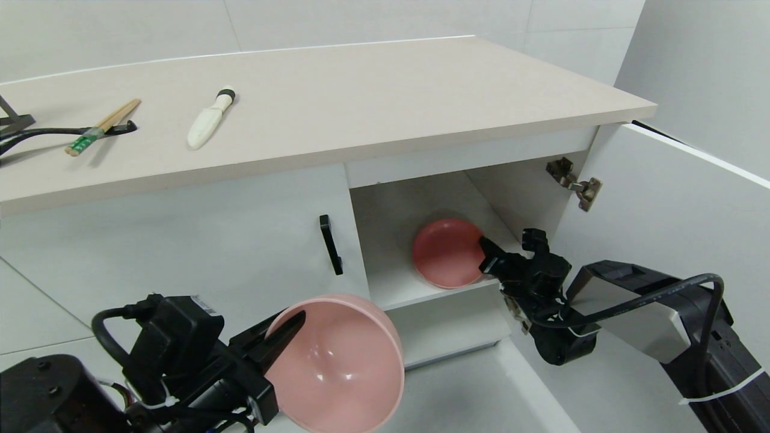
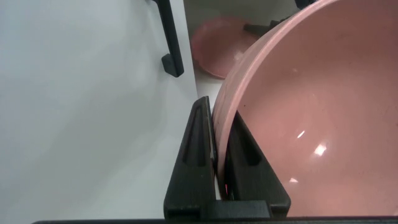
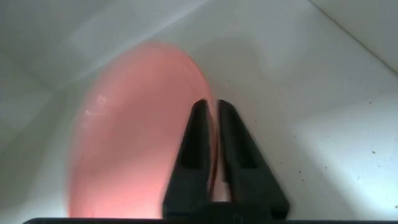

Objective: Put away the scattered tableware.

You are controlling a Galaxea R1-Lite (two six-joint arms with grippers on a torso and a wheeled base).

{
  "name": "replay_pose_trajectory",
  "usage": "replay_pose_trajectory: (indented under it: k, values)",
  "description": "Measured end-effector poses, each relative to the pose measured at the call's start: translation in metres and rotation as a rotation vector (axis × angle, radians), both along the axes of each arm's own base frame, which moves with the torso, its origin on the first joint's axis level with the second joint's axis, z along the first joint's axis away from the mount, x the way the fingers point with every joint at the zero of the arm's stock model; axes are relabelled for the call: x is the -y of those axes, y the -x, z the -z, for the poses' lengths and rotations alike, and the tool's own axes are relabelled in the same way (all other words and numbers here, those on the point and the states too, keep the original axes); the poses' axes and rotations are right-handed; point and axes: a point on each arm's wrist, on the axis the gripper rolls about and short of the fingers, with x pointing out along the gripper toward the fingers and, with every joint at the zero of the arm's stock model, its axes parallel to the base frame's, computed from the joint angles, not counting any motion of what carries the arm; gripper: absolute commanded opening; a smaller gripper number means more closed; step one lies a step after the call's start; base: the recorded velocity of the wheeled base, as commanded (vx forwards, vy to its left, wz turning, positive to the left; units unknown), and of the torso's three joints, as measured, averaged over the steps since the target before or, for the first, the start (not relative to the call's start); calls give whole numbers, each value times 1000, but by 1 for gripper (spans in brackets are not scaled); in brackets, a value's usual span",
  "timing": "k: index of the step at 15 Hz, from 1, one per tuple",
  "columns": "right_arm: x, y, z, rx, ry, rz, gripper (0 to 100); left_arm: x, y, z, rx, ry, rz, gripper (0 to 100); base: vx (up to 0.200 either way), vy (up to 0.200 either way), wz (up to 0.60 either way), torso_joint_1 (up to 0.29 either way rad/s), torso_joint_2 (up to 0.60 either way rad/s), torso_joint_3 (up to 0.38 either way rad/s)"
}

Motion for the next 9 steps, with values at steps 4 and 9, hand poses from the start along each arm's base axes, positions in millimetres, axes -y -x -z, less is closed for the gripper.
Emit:
replay_pose_trajectory:
  k: [4, 9]
  values:
    - [-1, 0, -1, 7, 1, -13, 100, 0, -1, 2, -7, -7, 0, 0, 0, 0, 0, 0, 0, 0]
    - [1, 17, -37, 40, 45, -20, 100, 5, -3, -2, 11, 2, -3, 0, 0, 0, 0, 0, 0, 0]
